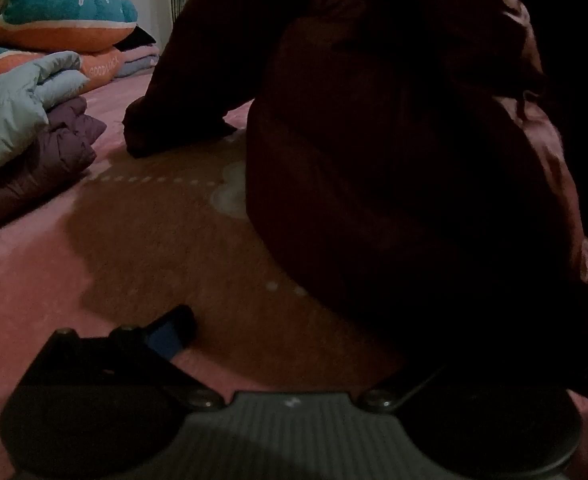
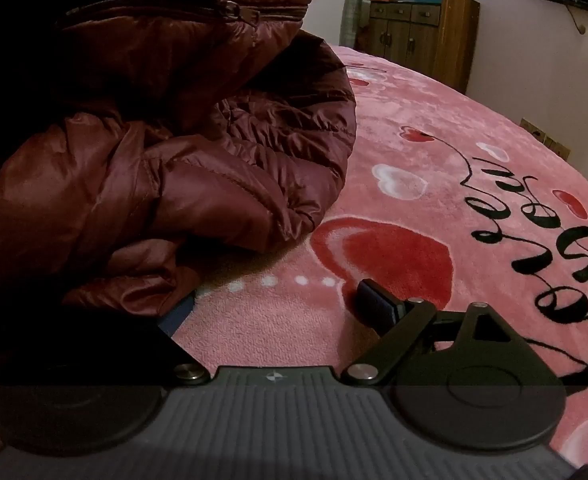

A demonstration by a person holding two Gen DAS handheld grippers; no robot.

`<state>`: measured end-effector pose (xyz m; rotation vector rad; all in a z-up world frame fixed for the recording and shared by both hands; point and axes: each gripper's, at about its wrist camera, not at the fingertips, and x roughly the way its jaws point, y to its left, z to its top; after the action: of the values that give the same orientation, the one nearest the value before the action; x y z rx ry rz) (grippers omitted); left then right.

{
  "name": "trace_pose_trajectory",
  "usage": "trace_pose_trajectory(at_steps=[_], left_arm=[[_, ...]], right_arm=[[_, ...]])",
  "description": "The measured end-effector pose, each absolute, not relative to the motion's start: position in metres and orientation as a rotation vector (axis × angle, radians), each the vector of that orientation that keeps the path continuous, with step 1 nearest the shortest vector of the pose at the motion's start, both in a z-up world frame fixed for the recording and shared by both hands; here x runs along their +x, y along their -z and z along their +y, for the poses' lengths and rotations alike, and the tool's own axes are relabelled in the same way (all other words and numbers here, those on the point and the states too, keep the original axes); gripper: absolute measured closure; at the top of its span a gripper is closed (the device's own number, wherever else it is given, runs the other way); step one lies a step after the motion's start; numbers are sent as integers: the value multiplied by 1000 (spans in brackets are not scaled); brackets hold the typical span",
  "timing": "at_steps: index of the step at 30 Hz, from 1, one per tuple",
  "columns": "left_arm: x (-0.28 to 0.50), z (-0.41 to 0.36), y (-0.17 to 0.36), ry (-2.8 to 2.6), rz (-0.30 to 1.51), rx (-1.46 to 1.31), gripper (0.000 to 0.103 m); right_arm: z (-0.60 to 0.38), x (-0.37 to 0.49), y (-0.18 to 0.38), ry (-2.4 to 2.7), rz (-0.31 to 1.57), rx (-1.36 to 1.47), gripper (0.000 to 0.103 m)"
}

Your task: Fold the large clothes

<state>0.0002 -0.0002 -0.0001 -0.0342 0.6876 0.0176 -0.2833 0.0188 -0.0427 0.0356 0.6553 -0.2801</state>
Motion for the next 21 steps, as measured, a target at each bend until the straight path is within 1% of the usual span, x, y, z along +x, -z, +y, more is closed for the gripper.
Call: trace_pose_trajectory(at_steps=[8,15,18,21], left_arm=[[-3,0,-1,-19,684,-32,0],[-17,9,-7,25,669,-68,0],[-22,15,-8,71,663,-97,0],[-29,27,-10,123,650,-152,0]], right_arm=[[21,-284,41,287,660,23,0],[16,-295,33,244,693,80,0],[10,-305,28,214,711,124,0],[2,-320,24,213,715,240,0]])
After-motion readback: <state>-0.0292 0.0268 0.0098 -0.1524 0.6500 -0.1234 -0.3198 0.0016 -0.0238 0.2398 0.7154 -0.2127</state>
